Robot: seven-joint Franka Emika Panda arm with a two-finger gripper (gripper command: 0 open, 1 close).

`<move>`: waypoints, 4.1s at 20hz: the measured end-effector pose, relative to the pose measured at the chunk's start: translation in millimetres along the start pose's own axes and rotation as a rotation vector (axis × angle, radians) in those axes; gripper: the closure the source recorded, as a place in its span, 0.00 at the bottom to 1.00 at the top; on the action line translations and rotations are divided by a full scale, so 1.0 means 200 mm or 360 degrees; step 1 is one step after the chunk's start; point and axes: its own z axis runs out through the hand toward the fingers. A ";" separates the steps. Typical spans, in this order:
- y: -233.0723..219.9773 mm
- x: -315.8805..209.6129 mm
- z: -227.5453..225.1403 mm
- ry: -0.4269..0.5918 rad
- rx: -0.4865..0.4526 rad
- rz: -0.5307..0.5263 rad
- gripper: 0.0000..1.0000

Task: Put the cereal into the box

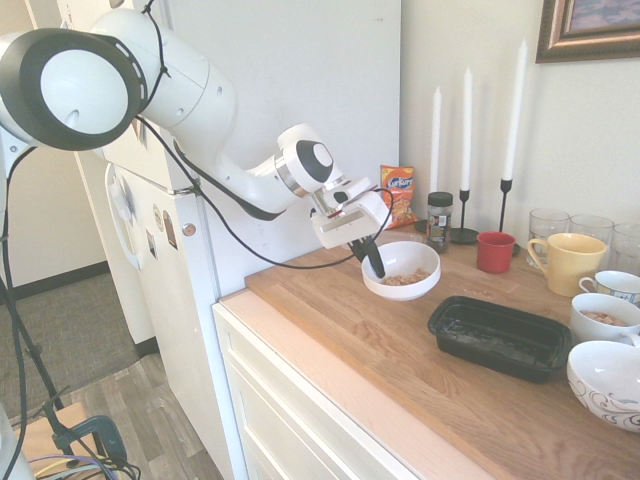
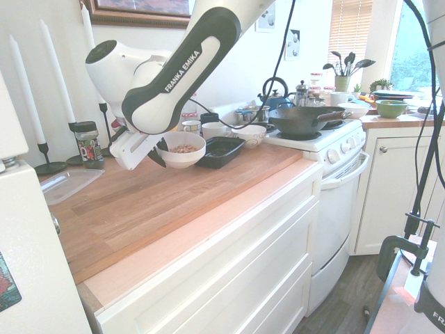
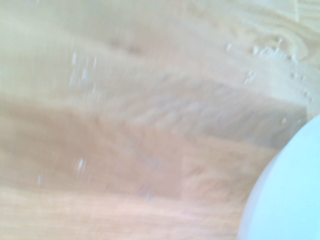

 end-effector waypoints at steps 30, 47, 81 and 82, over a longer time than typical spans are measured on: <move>0.75 0.90 0.06 -0.0662 0.0696 0.0521 1.00; 0.95 1.00 0.49 -0.1095 0.1100 0.0680 1.00; 1.20 1.09 0.73 -0.1325 0.1677 0.0881 1.00; 1.20 1.10 0.73 -0.1323 0.1700 0.0885 1.00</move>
